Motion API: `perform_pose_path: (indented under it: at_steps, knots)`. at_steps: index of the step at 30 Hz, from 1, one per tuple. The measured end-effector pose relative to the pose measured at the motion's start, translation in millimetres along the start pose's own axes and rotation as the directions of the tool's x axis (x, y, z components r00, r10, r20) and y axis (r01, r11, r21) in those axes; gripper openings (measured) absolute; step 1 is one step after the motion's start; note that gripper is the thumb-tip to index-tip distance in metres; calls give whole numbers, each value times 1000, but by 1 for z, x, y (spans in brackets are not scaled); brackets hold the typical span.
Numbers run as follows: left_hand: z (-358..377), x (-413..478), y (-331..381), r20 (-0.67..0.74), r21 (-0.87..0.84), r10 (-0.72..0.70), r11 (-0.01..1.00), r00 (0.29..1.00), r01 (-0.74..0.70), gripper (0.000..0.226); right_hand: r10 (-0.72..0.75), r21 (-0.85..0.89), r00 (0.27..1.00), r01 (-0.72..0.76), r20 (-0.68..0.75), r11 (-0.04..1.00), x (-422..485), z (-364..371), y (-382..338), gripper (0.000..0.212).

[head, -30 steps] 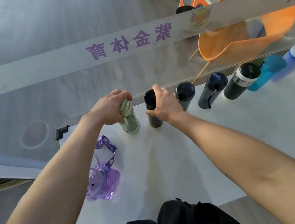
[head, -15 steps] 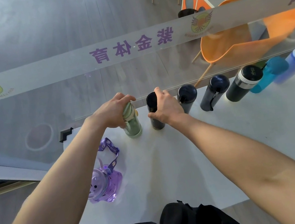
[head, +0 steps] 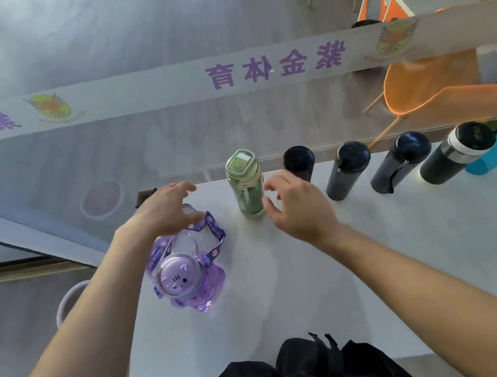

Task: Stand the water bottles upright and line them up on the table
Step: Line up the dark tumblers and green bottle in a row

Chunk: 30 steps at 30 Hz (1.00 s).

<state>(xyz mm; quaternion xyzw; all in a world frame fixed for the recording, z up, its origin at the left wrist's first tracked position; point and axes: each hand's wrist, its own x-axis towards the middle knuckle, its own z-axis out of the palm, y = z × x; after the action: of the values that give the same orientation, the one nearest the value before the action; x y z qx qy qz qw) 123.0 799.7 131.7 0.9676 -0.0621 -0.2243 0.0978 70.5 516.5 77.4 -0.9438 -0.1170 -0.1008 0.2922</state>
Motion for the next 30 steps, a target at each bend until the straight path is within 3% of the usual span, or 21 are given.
perform_pose_path:
  at_steps: [2, 4, 7, 10, 13, 21, 30]
  knots:
    - [22, -26, -13, 4, -17, -65, 998, 998, 65, 72, 69, -44, 956, -59, 284, 997, -24, 31, 5, 24]
    - [49, -51, -23, -37, 39, -127, 991, 991, 129, 86, 145, -125, 853, -95, 501, 988, -44, 59, 10, 28]
    - [91, -78, -33, -74, 103, -188, 975, 979, 195, 113, 189, -175, 748, -99, 636, 980, -63, 91, 12, 31]
    - [115, -89, -40, -59, 55, -212, 975, 975, 216, 128, 220, -224, 703, -88, 676, 971, -70, 114, 10, 31]
    - [122, -86, -51, -100, 27, -177, 983, 979, 180, 121, 279, -260, 677, -132, 681, 956, -67, 124, 2, 32]
    - [95, -31, -69, -140, 100, 38, 995, 989, -24, 110, 394, -306, 707, -256, 588, 917, -51, 134, -11, 32]
    - [75, 36, -79, -216, 76, 156, 987, 964, -143, 119, 476, -338, 720, -342, 506, 877, -34, 145, -32, 34]
